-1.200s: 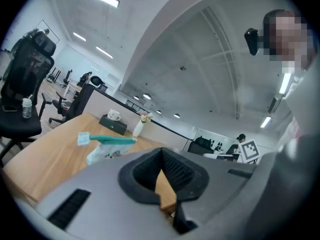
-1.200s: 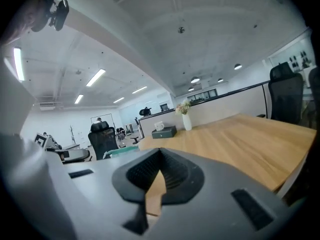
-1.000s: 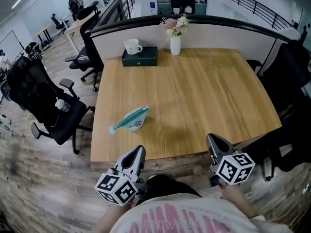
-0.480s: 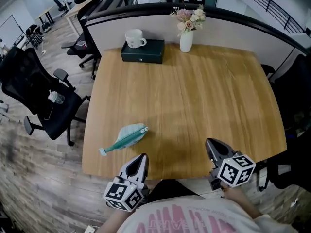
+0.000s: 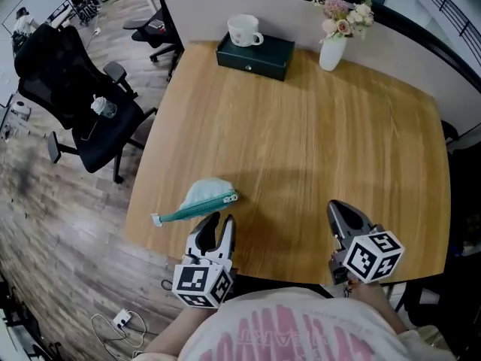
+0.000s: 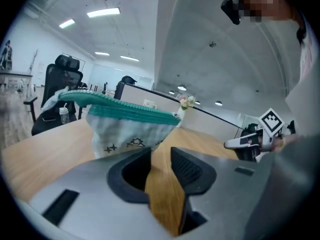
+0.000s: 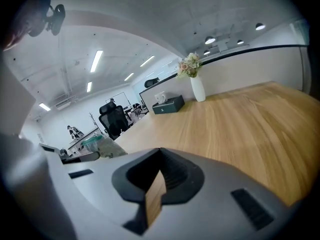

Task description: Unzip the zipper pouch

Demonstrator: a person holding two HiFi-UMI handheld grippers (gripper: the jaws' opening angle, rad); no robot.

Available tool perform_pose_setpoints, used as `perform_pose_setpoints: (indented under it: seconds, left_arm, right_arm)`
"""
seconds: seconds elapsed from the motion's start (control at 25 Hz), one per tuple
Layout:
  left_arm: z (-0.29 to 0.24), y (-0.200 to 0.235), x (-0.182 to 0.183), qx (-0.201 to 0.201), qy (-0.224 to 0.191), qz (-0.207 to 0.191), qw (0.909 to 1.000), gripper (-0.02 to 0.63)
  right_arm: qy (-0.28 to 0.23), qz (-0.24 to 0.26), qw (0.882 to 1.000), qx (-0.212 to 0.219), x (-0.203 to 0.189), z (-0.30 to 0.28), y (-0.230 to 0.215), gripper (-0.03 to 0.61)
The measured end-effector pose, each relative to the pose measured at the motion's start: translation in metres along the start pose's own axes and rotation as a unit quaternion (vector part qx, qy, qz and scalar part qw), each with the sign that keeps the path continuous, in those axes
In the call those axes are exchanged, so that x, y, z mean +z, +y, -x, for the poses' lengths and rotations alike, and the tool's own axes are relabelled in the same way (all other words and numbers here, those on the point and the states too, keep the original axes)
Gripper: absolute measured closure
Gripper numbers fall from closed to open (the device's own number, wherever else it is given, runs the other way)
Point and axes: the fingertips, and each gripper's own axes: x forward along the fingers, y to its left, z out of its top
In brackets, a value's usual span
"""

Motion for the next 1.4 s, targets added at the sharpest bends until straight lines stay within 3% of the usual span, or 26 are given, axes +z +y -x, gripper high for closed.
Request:
perform_pose_setpoints:
  seconds: [0.04, 0.16, 0.28, 0.36, 0.44, 0.6, 0.72, 0.84, 0.92, 1.08, 1.24, 1.4]
  left_arm:
    - [-0.004, -0.002, 0.0, 0.016, -0.003, -0.006, 0.9998, 0.46]
    - [-0.016, -0.011, 0.004, 0.082, -0.017, -0.007, 0.9964, 0.381]
    - [-0.024, -0.017, 0.011, 0.176, -0.048, 0.033, 0.9827, 0.295]
    - [-0.028, -0.014, 0.017, 0.245, -0.08, 0.076, 0.9632, 0.26]
    - [-0.03, -0.005, 0.017, 0.312, -0.101, 0.117, 0.9375, 0.229]
    - [-0.029, 0.011, 0.016, 0.399, -0.122, 0.174, 0.8921, 0.199]
    - [-0.025, 0.016, 0.03, 0.436, -0.153, 0.173, 0.87, 0.226]
    - [-0.023, 0.027, 0.03, 0.459, -0.151, 0.183, 0.8565, 0.284]
    - [-0.02, 0.031, 0.03, 0.468, -0.143, 0.174, 0.8545, 0.321]
    - [-0.015, 0.032, 0.036, 0.462, -0.144, 0.147, 0.8628, 0.401]
    - [0.004, 0.036, 0.041, 0.434, -0.154, 0.118, 0.8797, 0.562]
    - [0.019, 0.04, 0.046, 0.388, -0.162, 0.107, 0.9009, 0.576]
  right_arm:
    - [0.001, 0.002, 1.0, 0.007, 0.003, 0.001, -0.004, 0.581]
    - [0.006, 0.006, 0.999, 0.032, 0.011, 0.01, -0.02, 0.58]
    - [0.022, 0.024, 0.998, 0.055, 0.013, 0.028, -0.043, 0.58]
    - [0.032, 0.035, 0.996, 0.069, 0.016, 0.042, -0.062, 0.581]
    - [0.038, 0.042, 0.995, 0.077, 0.018, 0.058, -0.082, 0.581]
    - [0.038, 0.033, 0.996, 0.076, 0.019, 0.088, -0.12, 0.58]
    - [0.035, 0.026, 0.996, 0.077, 0.022, 0.1, -0.142, 0.58]
    - [0.032, 0.016, 0.996, 0.078, 0.027, 0.107, -0.155, 0.58]
    - [0.03, 0.012, 0.996, 0.081, 0.028, 0.109, -0.159, 0.58]
    - [0.028, 0.009, 0.996, 0.089, 0.03, 0.102, -0.16, 0.58]
    - [0.021, 0.016, 0.994, 0.102, 0.033, 0.098, -0.138, 0.58]
    - [0.015, 0.016, 0.994, 0.109, 0.036, 0.091, -0.117, 0.58]
